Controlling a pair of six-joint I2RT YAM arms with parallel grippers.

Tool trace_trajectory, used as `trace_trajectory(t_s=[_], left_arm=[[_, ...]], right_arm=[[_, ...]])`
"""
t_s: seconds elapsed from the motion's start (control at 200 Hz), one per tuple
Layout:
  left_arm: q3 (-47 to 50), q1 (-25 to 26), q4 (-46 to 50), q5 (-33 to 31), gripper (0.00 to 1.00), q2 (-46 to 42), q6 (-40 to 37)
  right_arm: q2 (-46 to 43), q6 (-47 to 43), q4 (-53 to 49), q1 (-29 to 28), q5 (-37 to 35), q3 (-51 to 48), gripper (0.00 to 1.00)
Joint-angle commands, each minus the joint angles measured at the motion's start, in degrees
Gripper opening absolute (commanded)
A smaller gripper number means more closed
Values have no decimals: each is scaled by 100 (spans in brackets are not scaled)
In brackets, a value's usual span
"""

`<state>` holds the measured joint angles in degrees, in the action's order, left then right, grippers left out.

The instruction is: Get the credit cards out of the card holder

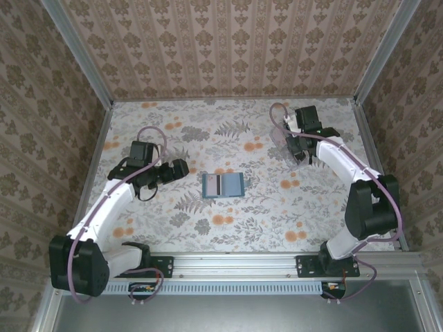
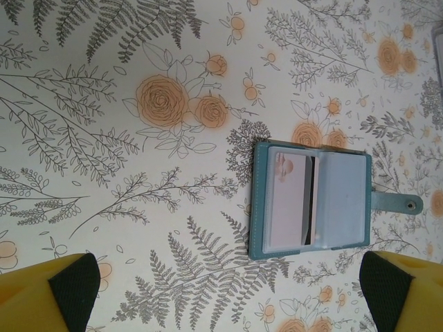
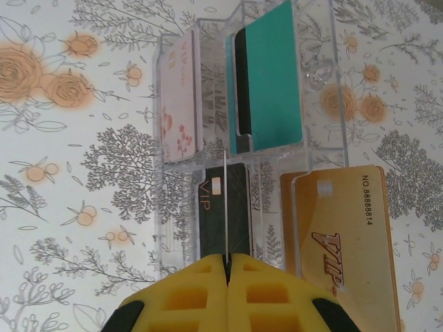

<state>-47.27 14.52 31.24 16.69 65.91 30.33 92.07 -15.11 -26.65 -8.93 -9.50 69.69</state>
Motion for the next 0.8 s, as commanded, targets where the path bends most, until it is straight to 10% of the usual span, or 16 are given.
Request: trace_trajectory(t_s=[0.0, 0.635, 0.795], left_arm=[[51, -31, -48, 107, 100, 53, -110], [-11, -38, -48, 282, 100, 194, -106], [-24, -40, -48, 309, 100, 203, -112]], right_arm=[[291, -92, 35, 133, 157, 121, 0], [841, 48, -112, 444, 690, 264, 0], [813, 148, -156, 445, 725, 333, 13]])
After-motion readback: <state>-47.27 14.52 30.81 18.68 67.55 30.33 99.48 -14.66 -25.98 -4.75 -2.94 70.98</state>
